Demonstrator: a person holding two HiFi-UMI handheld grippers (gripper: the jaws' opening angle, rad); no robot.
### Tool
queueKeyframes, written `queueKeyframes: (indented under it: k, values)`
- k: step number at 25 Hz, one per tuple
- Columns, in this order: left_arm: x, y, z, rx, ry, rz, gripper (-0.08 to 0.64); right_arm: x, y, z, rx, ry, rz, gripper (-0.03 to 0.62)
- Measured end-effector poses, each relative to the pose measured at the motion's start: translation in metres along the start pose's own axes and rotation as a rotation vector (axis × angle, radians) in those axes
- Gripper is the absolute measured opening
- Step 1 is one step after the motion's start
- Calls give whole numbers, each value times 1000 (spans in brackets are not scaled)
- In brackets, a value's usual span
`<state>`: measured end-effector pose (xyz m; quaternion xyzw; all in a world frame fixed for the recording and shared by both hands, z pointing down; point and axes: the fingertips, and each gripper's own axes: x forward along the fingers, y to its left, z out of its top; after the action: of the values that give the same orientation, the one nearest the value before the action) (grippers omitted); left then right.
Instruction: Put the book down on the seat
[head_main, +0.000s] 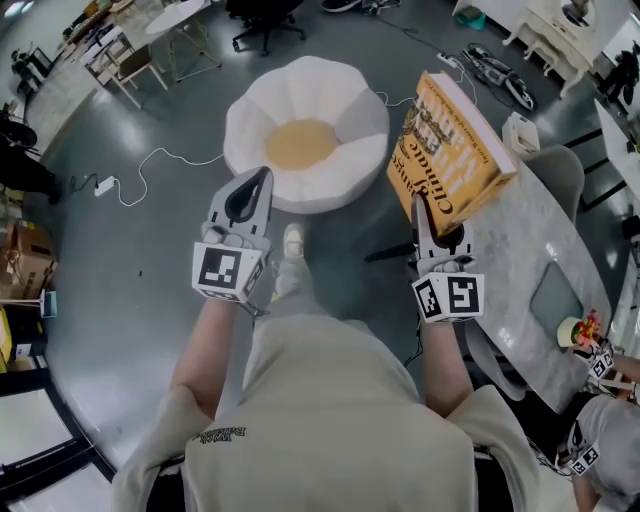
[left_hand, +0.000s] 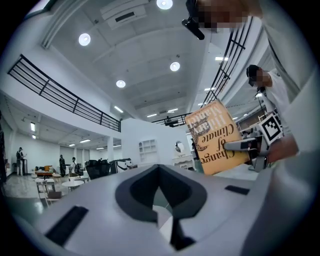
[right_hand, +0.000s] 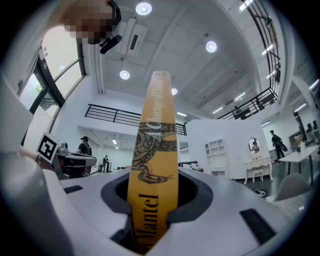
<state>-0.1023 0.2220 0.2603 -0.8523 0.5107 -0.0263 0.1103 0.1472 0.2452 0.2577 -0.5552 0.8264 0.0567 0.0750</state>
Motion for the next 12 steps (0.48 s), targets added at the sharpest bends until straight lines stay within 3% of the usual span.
queueKeyframes:
  k: [6,12]
  values:
    - [32,-7,-32,-7,6,-11,9,14,-20,-30,-8,3,2,144]
    - [102,50,-30,-32,41,-39,10,98,-30,-28,0,52,-13,144]
